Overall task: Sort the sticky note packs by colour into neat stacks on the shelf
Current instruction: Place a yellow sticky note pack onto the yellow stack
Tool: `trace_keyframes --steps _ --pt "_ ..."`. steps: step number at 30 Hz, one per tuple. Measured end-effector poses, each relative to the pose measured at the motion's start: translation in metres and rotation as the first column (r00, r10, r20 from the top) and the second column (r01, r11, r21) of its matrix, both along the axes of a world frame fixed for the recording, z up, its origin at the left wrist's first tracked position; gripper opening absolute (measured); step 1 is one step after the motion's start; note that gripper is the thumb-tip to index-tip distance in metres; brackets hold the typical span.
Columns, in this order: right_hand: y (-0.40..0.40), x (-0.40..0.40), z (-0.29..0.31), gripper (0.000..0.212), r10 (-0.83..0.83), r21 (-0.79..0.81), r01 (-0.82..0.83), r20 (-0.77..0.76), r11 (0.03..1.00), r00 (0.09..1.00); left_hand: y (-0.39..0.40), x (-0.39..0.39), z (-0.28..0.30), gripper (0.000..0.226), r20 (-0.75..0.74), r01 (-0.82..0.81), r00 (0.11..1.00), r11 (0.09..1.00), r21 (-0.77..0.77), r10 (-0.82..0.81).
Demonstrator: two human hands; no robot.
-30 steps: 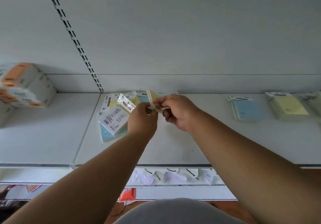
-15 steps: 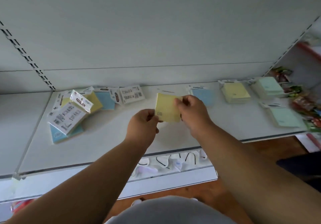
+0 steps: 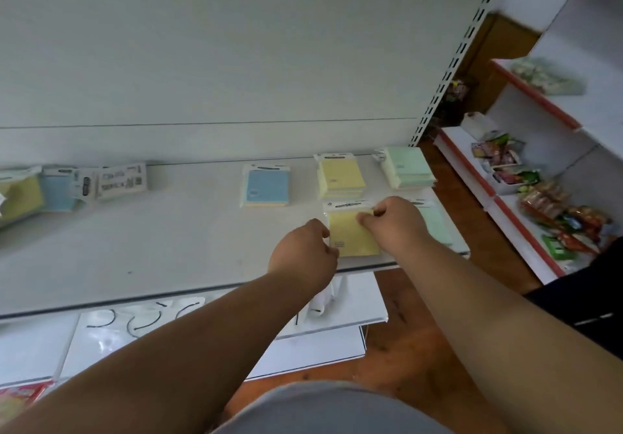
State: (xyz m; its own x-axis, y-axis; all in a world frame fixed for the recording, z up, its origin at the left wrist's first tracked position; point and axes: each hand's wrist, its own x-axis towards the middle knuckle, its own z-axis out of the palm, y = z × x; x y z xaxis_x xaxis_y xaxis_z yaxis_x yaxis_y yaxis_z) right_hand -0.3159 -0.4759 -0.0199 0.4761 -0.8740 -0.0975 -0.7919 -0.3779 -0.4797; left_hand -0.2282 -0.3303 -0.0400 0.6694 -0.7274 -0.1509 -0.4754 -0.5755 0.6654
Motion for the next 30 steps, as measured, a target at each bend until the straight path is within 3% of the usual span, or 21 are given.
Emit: trace_keyframes --steps 5,11,20,30 --pt "-0.022 0.002 -0.006 0.034 0.122 0.019 -0.12 -0.113 0.993 0.986 -0.021 -0.013 -0.001 0.031 0.068 -0.091 0.994 0.99 0.106 0.084" --pt "-0.02 0.008 -0.007 0.019 0.185 -0.107 -0.205 -0.172 0.973 0.968 -0.031 -0.014 0.01 0.028 0.234 -0.058 0.972 0.974 0.22 0.005" --pt "0.029 0.043 -0.017 0.017 0.358 -0.078 -0.353 0.07 0.932 0.931 0.025 0.018 0.002 0.022 0.16 -0.202 0.97 0.971 0.127 0.181" --pt "0.142 0.174 -0.007 0.02 0.465 -0.012 -0.473 0.208 0.881 0.86 0.137 0.139 0.007 0.02 0.192 -0.341 0.928 0.936 0.09 0.32"
